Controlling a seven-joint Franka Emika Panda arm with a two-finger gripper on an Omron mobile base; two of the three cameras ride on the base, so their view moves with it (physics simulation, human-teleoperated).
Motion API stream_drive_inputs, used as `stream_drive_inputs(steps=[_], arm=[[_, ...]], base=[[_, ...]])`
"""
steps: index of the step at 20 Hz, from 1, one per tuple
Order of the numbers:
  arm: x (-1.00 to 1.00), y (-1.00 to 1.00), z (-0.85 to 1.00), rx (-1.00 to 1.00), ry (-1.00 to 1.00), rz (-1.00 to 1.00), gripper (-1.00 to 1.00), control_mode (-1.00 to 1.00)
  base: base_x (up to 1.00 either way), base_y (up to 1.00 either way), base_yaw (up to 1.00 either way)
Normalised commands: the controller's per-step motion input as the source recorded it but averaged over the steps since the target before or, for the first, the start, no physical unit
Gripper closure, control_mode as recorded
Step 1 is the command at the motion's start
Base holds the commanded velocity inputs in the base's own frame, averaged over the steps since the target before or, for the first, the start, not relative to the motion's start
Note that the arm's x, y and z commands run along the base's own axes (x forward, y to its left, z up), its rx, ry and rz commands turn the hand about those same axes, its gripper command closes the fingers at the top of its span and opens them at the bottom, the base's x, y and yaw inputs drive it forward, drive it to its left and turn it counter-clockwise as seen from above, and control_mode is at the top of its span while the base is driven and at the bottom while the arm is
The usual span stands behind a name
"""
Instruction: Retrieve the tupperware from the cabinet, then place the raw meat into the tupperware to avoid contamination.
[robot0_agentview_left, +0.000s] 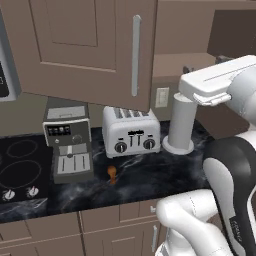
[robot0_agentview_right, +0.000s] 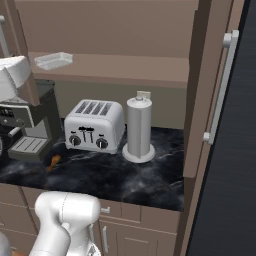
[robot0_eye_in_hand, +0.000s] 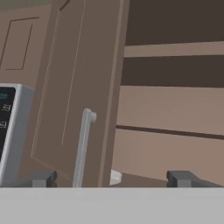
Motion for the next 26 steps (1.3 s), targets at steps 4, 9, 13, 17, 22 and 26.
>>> stream_drive_inputs(steps=[4, 9, 13, 17, 22, 26], arm=[[-0.01, -0.22, 0.0, 0.03, 0.0, 0.0, -1.0, -1.0], [0.0, -0.22, 0.07, 0.0, 0.0, 0.0, -1.0, -1.0], [0.0, -0.22, 0.14, 0.0, -0.01, 0.0, -1.0, -1.0], [0.0, -0.18, 0.15, -0.03, 0.0, 0.0, -1.0, -1.0], [0.0, -0.12, 0.11, -0.08, -0.01, 0.0, -1.0, -1.0], [0.0, -0.09, 0.01, -0.11, -0.05, 0.0, -1.0, -1.0]], base=[[0.0, 0.0, 0.0], [0.0, 0.0, 0.0], [0.0, 0.0, 0.0], [0.0, 0.0, 0.0], [0.0, 0.0, 0.0], [0.0, 0.0, 0.0]])
